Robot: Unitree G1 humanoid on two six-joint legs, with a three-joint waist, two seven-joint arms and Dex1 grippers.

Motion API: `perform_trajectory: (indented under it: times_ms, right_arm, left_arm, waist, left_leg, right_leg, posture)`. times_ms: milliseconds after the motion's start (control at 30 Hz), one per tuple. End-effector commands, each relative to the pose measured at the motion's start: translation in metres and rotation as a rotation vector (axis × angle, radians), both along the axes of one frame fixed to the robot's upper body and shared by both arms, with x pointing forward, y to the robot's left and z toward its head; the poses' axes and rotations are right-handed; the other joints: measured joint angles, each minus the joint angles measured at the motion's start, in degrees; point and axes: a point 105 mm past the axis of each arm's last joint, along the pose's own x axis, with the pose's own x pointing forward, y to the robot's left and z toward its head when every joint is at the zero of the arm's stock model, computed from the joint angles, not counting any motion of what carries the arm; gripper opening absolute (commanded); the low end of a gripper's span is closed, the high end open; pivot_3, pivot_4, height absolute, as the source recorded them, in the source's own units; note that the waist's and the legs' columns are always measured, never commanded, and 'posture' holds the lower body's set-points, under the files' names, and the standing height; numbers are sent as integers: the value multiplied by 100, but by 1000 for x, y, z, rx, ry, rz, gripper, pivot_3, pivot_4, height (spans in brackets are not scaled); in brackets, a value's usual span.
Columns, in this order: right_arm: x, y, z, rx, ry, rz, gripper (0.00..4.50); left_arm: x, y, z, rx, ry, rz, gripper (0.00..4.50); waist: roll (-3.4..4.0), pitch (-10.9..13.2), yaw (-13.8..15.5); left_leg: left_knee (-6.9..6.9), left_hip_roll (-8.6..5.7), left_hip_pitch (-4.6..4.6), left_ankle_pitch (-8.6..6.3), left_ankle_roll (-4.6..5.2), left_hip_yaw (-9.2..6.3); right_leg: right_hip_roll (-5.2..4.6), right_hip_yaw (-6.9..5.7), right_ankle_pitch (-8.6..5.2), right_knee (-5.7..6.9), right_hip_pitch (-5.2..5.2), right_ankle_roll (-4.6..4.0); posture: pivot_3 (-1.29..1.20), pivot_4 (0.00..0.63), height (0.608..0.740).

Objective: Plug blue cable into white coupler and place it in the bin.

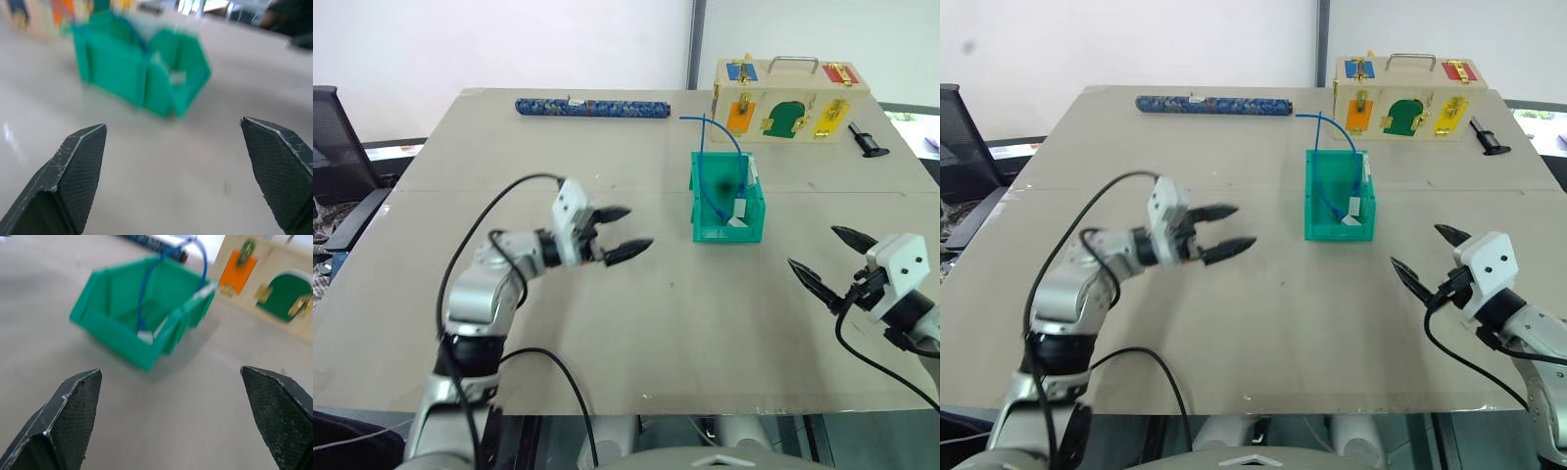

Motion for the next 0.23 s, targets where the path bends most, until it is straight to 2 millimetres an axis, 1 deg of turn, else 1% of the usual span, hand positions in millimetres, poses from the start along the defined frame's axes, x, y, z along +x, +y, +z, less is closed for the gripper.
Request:
perform_trajectory:
  times_ms: [33, 133, 233]
  right_arm:
    - [-8, -12, -5, -36, 48, 38, 4500]
    - [-12, -21, -14, -40, 98, 49, 4500]
    - [-14, -28, -19, -49, 121, 48, 4500]
  left_arm:
    - [-14, 13, 2, 18, -63, 29, 4451]
    - [-29, 26, -19, 35, -4, 72, 4451]
    - [-40, 33, -26, 24, 29, 100, 4451]
  waist:
    - [0, 0, 30]
    - [0, 0, 31]
    - [0, -1, 13]
  left_leg:
    - [1, 0, 0, 0, 1, -1]
    - [4, 1, 3, -1, 2, 2]
    - [2, 11, 16, -3, 6, 3]
  right_leg:
    - [-2, -1, 0, -1, 0, 0]
    - [-3, -9, -4, -1, 7, -6]
    - [-2, -3, -14, -1, 13, -20]
  posture:
    - [0, 150, 738]
    - [0, 150, 738]
    - [0, 150, 738]
